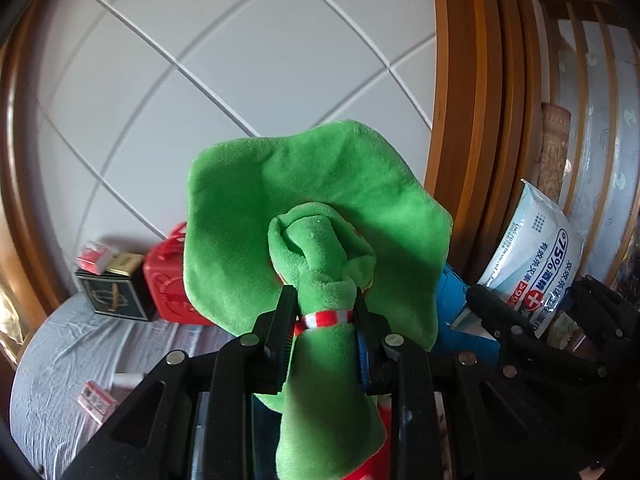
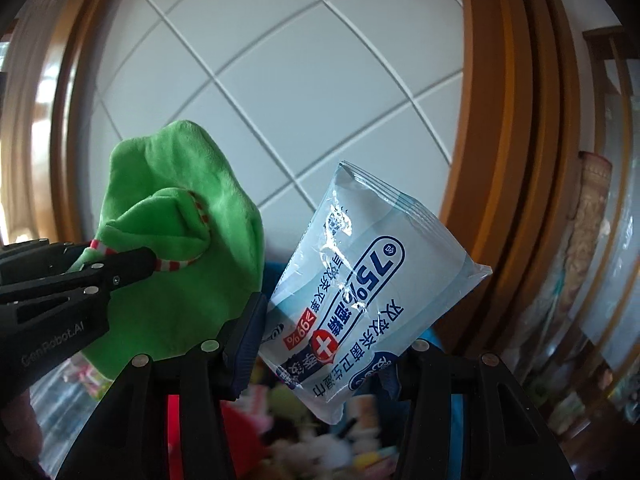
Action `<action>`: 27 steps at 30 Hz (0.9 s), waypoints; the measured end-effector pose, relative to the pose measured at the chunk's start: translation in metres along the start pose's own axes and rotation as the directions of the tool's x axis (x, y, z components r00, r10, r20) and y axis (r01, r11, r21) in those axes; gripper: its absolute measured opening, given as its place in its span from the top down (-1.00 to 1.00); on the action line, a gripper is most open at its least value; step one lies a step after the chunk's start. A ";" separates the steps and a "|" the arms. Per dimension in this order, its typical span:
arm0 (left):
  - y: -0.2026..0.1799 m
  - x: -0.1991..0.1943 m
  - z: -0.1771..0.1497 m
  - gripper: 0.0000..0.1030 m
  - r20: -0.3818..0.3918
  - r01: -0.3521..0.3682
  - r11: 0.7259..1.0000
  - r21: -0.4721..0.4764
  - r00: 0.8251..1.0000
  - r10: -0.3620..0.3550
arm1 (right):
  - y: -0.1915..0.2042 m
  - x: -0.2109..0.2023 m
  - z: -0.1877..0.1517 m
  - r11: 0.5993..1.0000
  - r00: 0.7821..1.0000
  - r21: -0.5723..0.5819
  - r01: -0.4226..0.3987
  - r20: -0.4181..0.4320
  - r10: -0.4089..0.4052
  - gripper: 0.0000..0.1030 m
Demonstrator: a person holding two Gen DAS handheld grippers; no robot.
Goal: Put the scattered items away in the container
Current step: 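Lift the green hat with the left gripper while the right carries the white wipes toward the blue crate, then open the left gripper over the crate while the right releases the white wipes inside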
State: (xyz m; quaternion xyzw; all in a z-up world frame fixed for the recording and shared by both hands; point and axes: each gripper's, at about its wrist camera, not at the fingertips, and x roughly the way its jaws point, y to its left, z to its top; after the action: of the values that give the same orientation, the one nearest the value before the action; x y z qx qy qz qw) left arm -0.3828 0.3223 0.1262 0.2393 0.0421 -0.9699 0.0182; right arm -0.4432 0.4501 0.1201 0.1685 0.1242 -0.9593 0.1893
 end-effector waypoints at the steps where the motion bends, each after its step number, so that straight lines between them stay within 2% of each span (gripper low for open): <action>1: -0.004 0.013 0.006 0.51 -0.017 -0.003 1.000 0.001 1.000 0.003 | -0.008 0.010 0.002 1.000 1.000 -0.002 0.006 -0.016 -0.006 0.05; 5: -0.016 0.073 0.024 0.52 -0.119 0.000 1.000 0.016 0.993 0.002 | -0.033 0.065 0.004 1.000 0.992 -0.010 0.026 -0.120 -0.027 0.05; 8: -0.020 0.125 0.028 0.52 -0.233 0.006 1.000 0.008 0.973 -0.004 | -0.046 0.110 -0.002 1.000 0.974 -0.018 0.016 -0.224 -0.020 0.05; 11: -0.022 0.177 0.024 0.52 -0.338 -0.014 1.000 0.018 0.941 0.020 | -0.056 0.155 -0.016 1.000 0.943 -0.026 0.006 -0.333 -0.014 0.05; 14: -0.026 0.227 0.010 0.52 -0.439 -0.033 0.998 0.056 0.897 0.055 | -0.061 0.199 -0.033 0.999 0.898 -0.043 -0.012 -0.440 -0.008 0.05; 18: -0.030 0.284 -0.010 0.52 -0.539 -0.060 0.994 0.095 0.836 0.103 | -0.056 0.249 -0.058 0.995 0.841 -0.093 -0.019 -0.539 -0.034 0.05; 20: -0.030 0.308 -0.020 0.52 -0.575 -0.077 0.990 0.121 0.807 0.133 | -0.059 0.271 -0.069 0.995 0.821 -0.094 -0.034 -0.571 -0.026 0.05; 22: -0.029 0.326 -0.027 0.52 -0.601 -0.089 0.987 0.135 0.784 0.153 | -0.060 0.293 -0.079 0.994 0.790 -0.104 -0.040 -0.613 -0.032 0.05; 27: -0.024 0.359 -0.044 0.51 -0.642 -0.114 0.979 0.172 0.740 0.199 | -0.062 0.340 -0.100 0.994 0.728 -0.096 -0.049 -0.685 -0.030 0.05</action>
State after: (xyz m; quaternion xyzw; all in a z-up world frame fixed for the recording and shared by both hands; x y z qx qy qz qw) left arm -0.6815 0.3447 -0.0777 0.5674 -0.0333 -0.8199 0.0690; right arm -0.7372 0.4263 -0.0861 0.5006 0.2356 -0.8205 0.1439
